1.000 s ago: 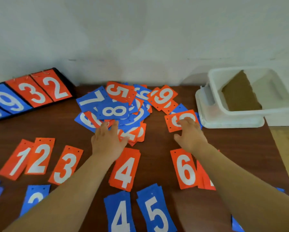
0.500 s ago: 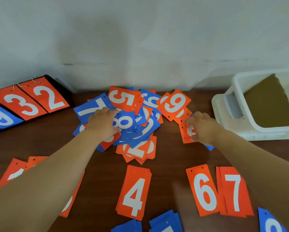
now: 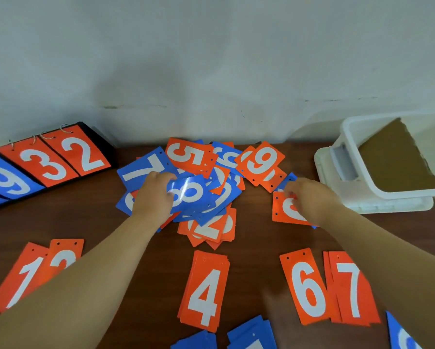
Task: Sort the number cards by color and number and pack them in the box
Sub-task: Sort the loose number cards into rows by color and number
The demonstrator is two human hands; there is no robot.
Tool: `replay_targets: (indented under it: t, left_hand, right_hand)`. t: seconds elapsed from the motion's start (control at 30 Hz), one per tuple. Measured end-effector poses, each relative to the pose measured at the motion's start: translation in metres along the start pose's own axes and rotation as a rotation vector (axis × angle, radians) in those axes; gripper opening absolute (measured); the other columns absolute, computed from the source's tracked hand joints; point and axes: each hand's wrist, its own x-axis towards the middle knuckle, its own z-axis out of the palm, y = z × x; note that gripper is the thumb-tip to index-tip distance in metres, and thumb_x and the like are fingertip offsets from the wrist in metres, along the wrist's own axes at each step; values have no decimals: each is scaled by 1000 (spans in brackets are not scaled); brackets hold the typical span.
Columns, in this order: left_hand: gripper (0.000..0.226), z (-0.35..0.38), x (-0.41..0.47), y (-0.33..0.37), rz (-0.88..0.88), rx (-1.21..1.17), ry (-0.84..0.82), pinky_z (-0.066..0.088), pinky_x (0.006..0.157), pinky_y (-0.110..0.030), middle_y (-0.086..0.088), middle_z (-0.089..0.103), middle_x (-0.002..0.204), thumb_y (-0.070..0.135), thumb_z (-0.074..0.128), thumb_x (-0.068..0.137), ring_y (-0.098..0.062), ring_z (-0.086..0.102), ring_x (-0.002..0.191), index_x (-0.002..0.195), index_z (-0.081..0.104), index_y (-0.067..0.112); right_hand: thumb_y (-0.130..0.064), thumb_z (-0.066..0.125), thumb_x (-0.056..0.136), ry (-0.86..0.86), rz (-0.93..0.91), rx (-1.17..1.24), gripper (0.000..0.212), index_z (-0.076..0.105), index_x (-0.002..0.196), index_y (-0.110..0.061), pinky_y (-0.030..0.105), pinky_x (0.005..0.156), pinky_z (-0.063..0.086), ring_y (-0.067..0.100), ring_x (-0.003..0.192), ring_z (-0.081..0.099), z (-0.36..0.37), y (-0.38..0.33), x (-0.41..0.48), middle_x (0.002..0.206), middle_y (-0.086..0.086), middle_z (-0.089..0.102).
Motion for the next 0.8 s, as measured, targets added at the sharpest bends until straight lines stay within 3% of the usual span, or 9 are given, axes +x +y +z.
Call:
replay_targets:
  t: [0.1,0.17,0.23,0.3,0.4,0.47,0.53,0.67,0.8]
  left_hand:
    - [29,-15,-16,1,-126,-282,38,50,79,-27,3,63,123,10,67,95,-15,60,115,118,64,28]
    - [24,-30,-36,5,-213,-503,57,58,82,-35,9,65,117,13,69,95,-11,62,112,106,66,34]
    - [23,-43,-66,14,-271,-711,38,62,82,-42,8,68,116,14,71,94,-14,67,108,103,68,35]
    - [22,-53,-105,27,-267,-798,-15,64,78,-38,6,70,115,13,71,95,-15,70,103,106,70,32]
    - [23,-64,-169,52,-220,-818,-106,63,77,-34,8,74,105,10,71,93,-13,72,99,101,73,31]
    - [24,-71,-212,72,-159,-803,-193,61,84,-35,9,75,99,8,72,92,-11,71,97,97,74,31]
    - [26,-76,-253,90,-91,-727,-269,57,88,-31,13,74,99,9,73,91,-4,69,97,95,74,35]
    - [27,-80,-318,124,-8,-641,-418,57,77,-19,25,69,103,16,76,90,8,65,99,100,71,41]
    - [39,-75,-362,149,106,-570,-471,48,78,-6,41,62,106,13,75,92,20,56,100,114,69,44]
  right_hand:
    - [-19,62,95,117,40,225,19,66,104,-35,33,73,53,19,88,61,-9,0,-21,108,-3,64]
    - [-21,64,95,206,93,500,16,66,95,-37,32,73,53,17,90,62,-21,-5,-46,104,-8,66]
    - [-24,67,95,279,152,771,10,69,94,-34,30,68,54,13,88,66,-37,-15,-81,99,-12,69]
    - [-21,70,94,343,178,1022,9,72,94,-30,26,67,55,11,86,70,-47,-27,-121,95,-13,73]
    - [-10,72,91,323,176,1365,15,74,92,-24,42,80,62,24,91,74,-47,-43,-178,95,2,77]
    - [-8,71,91,257,148,1425,17,75,90,-24,50,86,61,32,95,73,-39,-50,-213,98,10,75]
    - [-6,71,91,212,118,1435,20,75,88,-25,48,81,61,32,90,72,-30,-53,-243,95,9,75]
    - [-7,70,91,200,111,1387,22,75,86,-28,45,77,61,27,84,71,-14,-46,-292,89,-1,74]
    - [-9,71,90,210,90,1352,17,73,87,-25,49,78,60,26,82,71,-3,-40,-331,89,5,74]
